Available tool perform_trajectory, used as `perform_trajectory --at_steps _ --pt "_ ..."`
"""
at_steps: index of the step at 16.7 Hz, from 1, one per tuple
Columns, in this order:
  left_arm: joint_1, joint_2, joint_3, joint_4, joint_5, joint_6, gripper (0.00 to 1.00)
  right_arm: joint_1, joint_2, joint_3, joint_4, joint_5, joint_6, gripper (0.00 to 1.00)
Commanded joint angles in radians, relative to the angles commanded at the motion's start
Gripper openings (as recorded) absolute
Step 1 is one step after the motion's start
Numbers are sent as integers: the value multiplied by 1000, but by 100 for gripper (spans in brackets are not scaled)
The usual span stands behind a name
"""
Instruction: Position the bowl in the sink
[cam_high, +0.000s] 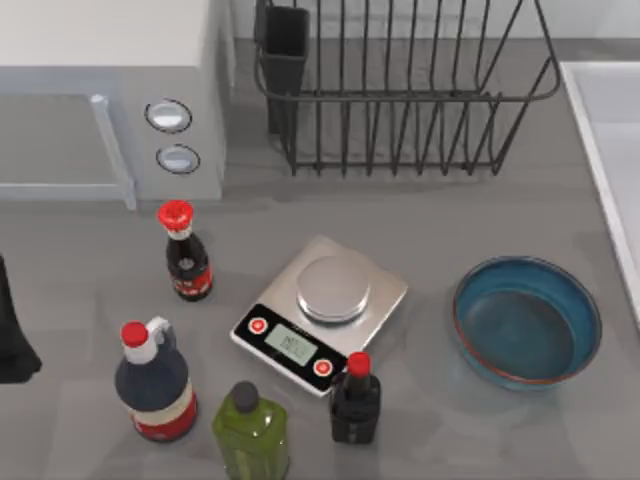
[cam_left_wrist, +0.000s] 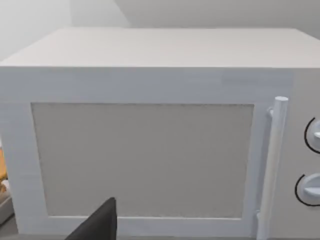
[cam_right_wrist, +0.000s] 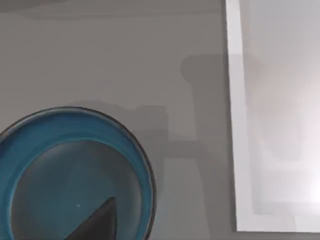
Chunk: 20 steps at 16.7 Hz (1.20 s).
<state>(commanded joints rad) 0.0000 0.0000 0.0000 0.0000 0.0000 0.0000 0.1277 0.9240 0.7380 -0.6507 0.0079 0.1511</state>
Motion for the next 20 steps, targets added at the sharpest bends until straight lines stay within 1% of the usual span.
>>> perform_trajectory --at_steps 5,9,13,18,20 --pt "0 0 0 0 0 0 100 68 479 333 -321 -3 67 100" --pt "0 0 0 0 0 0 100 109 709 532 -489 -6 102 100" --pt "0 0 0 0 0 0 100 125 797 611 -549 -8 115 100" --pt "0 0 0 0 0 0 100 121 794 606 -544 -7 113 100" --pt "0 0 0 0 0 0 100 122 806 576 -508 -7 112 100"
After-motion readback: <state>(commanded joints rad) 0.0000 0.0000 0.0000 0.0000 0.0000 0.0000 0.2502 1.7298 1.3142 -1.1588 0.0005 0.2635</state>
